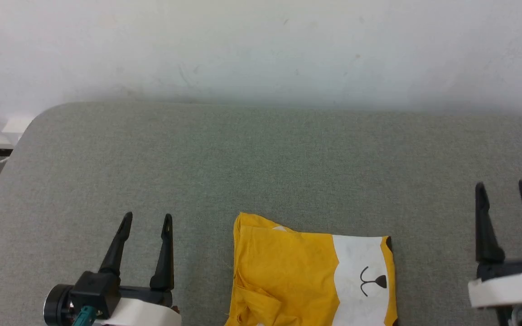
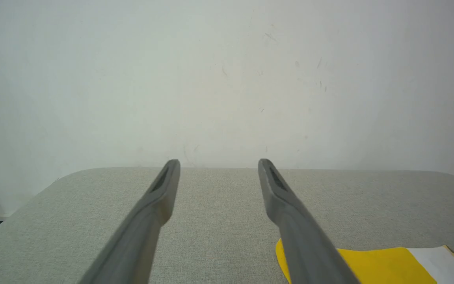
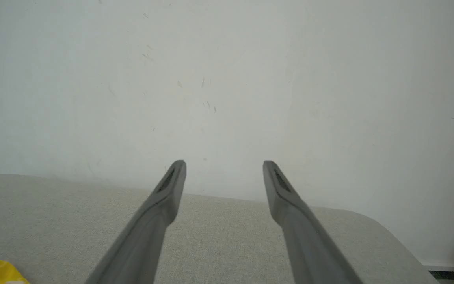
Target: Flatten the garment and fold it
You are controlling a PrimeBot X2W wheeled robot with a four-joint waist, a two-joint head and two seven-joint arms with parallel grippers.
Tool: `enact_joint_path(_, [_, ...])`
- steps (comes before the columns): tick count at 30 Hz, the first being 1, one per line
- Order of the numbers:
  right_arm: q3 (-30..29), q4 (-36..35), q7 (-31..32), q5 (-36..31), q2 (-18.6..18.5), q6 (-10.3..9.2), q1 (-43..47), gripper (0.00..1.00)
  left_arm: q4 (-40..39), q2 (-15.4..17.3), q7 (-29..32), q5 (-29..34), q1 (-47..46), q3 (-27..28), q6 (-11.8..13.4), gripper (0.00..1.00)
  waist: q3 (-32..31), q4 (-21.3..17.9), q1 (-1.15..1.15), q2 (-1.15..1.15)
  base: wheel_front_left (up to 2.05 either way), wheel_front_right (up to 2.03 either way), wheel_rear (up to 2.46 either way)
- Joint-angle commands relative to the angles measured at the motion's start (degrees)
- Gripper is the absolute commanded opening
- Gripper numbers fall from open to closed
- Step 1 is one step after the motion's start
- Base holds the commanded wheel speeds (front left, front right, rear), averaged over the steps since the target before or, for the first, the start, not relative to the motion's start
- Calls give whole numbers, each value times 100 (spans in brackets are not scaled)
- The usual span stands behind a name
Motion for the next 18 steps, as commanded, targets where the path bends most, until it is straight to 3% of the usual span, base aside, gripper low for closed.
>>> enact_joint_path(1, [-13,-64,-52,-34,67,-5,100,100,21,-19,-27,18,27,-8,19,100,16,-8,0,0,0,0,0])
enact_joint_path(12, [100,-199,-122,-208,344,-5,528,100,38,-21,-27,95,-5,-30,5,100,59,-75,0,0,0,0,0])
enact_joint_path(18, [138,-323,387,-131,211,-5,515,100,39,-21,-27,116,-49,-51,-11,100,94,-16,0,0,0,0,0])
